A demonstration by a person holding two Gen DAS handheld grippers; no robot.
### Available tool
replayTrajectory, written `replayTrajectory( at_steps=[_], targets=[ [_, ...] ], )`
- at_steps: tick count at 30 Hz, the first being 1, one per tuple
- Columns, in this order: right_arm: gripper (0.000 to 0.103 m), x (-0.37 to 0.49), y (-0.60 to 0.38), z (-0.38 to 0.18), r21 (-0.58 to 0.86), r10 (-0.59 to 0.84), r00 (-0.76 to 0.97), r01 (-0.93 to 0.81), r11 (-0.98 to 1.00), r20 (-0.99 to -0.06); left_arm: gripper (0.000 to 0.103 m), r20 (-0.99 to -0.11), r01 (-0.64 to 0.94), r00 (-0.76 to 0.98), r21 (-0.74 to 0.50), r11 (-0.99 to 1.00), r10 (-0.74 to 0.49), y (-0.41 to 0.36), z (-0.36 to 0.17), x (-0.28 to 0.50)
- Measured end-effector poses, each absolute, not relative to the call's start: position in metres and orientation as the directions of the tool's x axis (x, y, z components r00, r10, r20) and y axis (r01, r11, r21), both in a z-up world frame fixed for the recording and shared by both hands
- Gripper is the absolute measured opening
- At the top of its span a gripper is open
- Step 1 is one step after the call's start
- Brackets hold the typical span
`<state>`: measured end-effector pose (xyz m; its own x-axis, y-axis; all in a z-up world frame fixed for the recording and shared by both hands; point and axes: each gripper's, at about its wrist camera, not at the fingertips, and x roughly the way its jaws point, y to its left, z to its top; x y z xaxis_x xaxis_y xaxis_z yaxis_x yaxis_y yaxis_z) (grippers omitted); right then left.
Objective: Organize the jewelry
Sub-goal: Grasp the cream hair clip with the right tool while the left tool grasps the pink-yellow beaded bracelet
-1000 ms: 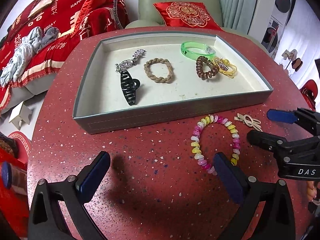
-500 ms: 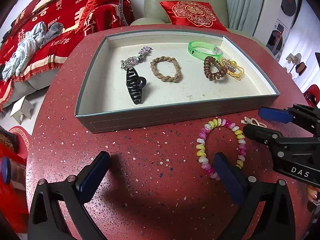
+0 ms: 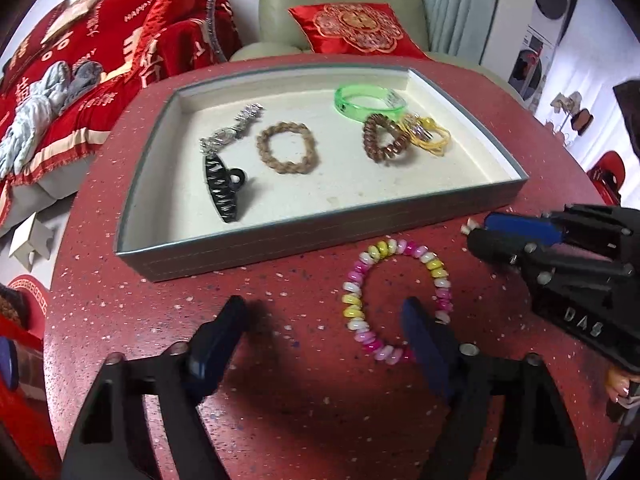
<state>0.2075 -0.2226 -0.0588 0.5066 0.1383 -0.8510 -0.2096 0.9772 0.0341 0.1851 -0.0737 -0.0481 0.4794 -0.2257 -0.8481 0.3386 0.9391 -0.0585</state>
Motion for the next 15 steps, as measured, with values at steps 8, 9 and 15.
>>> replayTrajectory(
  at_steps=[8,9,15],
  targets=[
    [0.021,0.198,-0.236,-0.049,0.101,0.165,0.518,-0.151,0.983,-0.839,0.069,-0.842,0.395,0.489,-0.016,0.918,-0.226,-0.092,-0.044,0.180],
    [0.021,0.196,-0.236,-0.048,0.108,0.169,0.517,-0.146,0.983,-0.839,0.056,-0.841,0.399,0.489,-0.019,0.917,-0.231,-0.093,-0.044,0.180],
    [0.021,0.191,-0.240,-0.045,0.142,0.179,0.519,-0.111,0.984,-0.836,0.027,-0.839,0.414,0.473,-0.059,0.908,-0.270,-0.090,-0.042,0.179]
  ],
)
